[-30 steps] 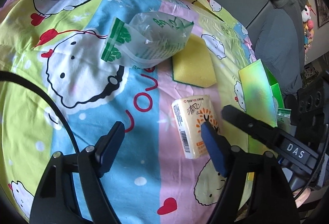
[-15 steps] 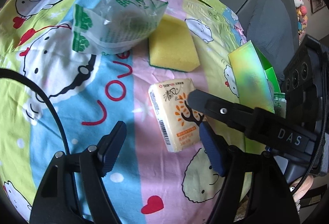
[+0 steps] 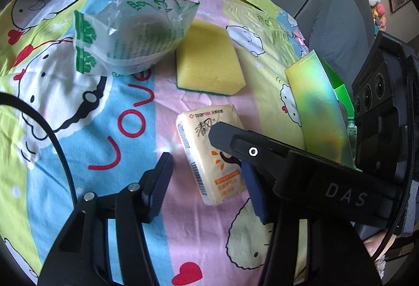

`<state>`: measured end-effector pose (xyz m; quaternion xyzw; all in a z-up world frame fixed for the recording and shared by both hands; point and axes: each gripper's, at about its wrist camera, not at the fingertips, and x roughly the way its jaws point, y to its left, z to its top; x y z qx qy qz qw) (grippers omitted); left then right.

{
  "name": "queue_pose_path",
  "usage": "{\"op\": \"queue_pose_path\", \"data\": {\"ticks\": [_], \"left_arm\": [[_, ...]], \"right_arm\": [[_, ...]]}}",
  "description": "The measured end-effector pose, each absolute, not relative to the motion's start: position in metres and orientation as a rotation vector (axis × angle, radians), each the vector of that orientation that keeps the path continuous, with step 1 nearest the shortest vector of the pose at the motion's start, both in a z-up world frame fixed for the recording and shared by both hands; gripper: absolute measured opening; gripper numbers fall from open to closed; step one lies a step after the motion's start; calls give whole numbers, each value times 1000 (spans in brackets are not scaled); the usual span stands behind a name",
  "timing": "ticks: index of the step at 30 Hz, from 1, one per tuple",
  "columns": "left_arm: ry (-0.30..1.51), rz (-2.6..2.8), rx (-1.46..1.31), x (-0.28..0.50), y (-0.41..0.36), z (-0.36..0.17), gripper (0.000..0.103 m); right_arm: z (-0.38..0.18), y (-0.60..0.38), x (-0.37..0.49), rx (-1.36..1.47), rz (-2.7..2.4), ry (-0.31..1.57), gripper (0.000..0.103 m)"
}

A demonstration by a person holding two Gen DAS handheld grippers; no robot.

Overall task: Organize objects
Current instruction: 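Carry the tissue pack over the white box with the right gripper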

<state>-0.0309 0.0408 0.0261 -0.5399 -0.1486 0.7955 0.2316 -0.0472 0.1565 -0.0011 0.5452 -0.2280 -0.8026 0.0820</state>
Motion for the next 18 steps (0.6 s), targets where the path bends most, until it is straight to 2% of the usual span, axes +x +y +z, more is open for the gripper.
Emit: {"op": "queue_pose_path", "data": {"ticks": [3,7,18], "left_arm": [[-426,2166,-1474,-30,45,26,45],[-421,2165,-1456,-27,50,29,42],[-385,2176,-1319,-13,56,52,41]], "right_arm": [[-2,160,-46,1617,-2393,-708,49],[-2,165,-43,1613,-2377,-761,43],[27,169,-28,1519,-2477,-693,43]]}}
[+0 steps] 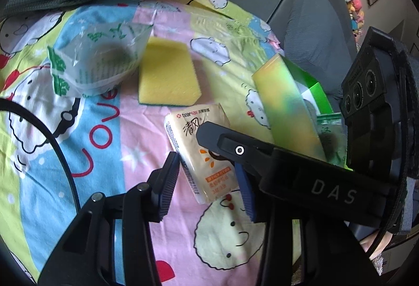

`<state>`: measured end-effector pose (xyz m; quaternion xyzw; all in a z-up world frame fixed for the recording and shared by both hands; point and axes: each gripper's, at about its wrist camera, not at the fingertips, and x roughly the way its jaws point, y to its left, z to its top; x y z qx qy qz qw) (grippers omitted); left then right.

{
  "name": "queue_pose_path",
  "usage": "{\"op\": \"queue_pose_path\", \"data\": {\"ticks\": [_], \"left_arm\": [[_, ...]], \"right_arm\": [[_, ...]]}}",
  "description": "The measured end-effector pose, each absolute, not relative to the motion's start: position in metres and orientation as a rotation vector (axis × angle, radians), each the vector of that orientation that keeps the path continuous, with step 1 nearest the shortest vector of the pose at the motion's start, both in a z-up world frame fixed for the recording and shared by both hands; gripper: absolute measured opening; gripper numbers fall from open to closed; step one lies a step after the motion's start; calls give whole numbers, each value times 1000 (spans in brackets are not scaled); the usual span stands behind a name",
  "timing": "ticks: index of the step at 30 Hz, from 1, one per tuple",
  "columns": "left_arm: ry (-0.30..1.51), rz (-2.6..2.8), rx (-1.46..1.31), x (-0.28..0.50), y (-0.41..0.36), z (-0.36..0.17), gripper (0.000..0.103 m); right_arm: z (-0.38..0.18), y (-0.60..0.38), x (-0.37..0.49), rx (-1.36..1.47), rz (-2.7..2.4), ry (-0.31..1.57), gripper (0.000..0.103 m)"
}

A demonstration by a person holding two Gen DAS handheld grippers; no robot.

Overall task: Organize objects
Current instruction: 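Carry the tissue pack over the white box with the right gripper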

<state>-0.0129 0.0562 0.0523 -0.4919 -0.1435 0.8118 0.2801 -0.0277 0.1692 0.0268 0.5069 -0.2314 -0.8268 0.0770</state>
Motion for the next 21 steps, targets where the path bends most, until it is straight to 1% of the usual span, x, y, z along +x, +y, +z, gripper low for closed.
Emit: {"op": "queue_pose_path", "data": {"ticks": [11,21], "left_arm": [[-333,2183,-1132,9,70,89,41],[-338,2116,-989,23,94,108,41]], "right_arm": [[71,177,-2,1376,-2637,-625,43],[101,197,29,1276,-2802,-604,43]]}}
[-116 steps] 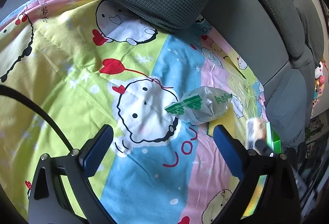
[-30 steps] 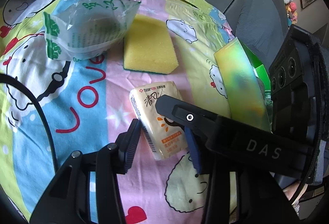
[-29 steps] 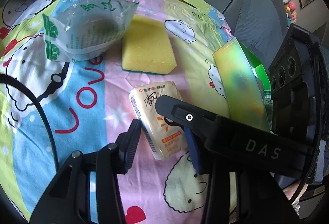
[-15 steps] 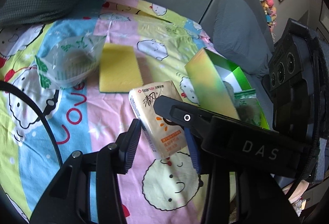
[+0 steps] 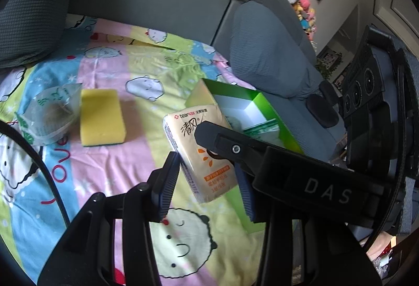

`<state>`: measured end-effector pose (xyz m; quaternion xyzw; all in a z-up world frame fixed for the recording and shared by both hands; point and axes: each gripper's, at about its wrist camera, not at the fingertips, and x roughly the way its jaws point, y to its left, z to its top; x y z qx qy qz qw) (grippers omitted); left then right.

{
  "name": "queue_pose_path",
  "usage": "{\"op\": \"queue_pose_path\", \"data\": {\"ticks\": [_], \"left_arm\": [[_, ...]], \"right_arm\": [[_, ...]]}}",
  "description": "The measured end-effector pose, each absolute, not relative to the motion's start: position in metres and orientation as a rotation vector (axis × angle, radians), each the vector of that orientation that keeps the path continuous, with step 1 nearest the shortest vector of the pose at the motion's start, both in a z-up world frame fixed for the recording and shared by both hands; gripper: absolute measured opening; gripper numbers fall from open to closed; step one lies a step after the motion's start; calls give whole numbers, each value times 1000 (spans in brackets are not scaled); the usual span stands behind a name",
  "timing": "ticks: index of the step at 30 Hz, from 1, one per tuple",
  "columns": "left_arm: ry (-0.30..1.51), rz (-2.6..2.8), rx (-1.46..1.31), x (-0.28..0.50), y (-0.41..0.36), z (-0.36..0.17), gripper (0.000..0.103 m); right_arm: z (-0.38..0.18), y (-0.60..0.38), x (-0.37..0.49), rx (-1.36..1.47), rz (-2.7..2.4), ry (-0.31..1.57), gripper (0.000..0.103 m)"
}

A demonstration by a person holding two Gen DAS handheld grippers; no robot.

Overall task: Organize objects
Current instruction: 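Carry the tissue pack over the white box with the right gripper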

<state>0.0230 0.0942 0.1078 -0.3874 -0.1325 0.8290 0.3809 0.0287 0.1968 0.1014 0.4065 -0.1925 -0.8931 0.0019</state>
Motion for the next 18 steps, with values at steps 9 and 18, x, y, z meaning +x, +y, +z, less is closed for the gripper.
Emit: {"op": "queue_pose_path", "data": {"ticks": [9,18], "left_arm": [[-303,2045,-947,34,128,114,41],[-289,1938,-958,41,170,107,41]], "right_arm": [[109,226,56,1222,-2909,-659,43],[106,263,85,1236,-2999,-780,43]]}}
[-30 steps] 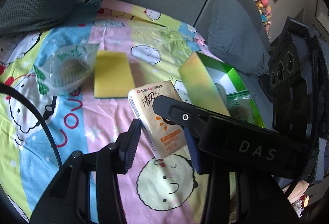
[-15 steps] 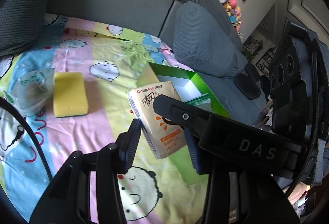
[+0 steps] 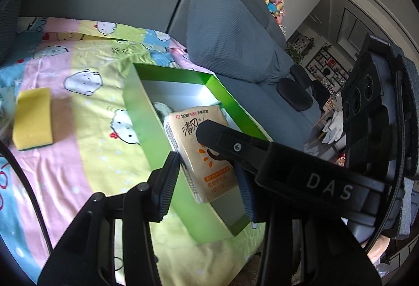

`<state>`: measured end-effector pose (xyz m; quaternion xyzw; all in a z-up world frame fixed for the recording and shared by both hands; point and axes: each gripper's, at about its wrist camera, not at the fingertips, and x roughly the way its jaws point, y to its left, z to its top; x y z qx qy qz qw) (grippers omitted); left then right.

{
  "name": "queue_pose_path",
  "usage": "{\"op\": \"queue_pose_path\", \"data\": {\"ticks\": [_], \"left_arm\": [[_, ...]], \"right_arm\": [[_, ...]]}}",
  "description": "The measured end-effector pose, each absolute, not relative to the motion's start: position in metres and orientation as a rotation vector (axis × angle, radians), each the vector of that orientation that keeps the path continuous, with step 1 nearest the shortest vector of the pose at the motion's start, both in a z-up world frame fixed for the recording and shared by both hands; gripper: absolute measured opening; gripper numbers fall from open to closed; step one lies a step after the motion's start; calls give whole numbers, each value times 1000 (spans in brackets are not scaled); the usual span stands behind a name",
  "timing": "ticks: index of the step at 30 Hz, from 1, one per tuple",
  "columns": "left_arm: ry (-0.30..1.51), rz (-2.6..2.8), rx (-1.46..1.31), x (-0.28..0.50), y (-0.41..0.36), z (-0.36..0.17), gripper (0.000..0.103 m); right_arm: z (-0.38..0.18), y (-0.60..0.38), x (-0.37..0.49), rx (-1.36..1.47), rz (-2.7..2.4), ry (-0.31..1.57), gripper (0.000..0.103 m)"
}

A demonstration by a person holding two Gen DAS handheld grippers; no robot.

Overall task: Organize objects
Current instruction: 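Carry the tissue pack over the white box with the right gripper, then lower the tissue pack into the box and open the right gripper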

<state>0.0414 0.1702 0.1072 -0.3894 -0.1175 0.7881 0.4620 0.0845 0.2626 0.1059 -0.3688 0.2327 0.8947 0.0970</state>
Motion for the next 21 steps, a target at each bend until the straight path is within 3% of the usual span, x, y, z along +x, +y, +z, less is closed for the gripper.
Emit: {"op": "queue_pose_path", "data": {"ticks": [21], "left_arm": [[-336,1849,-1044,49,202,92,42]], "right_arm": [[96,297,102,-1134,2558,678,43]]}}
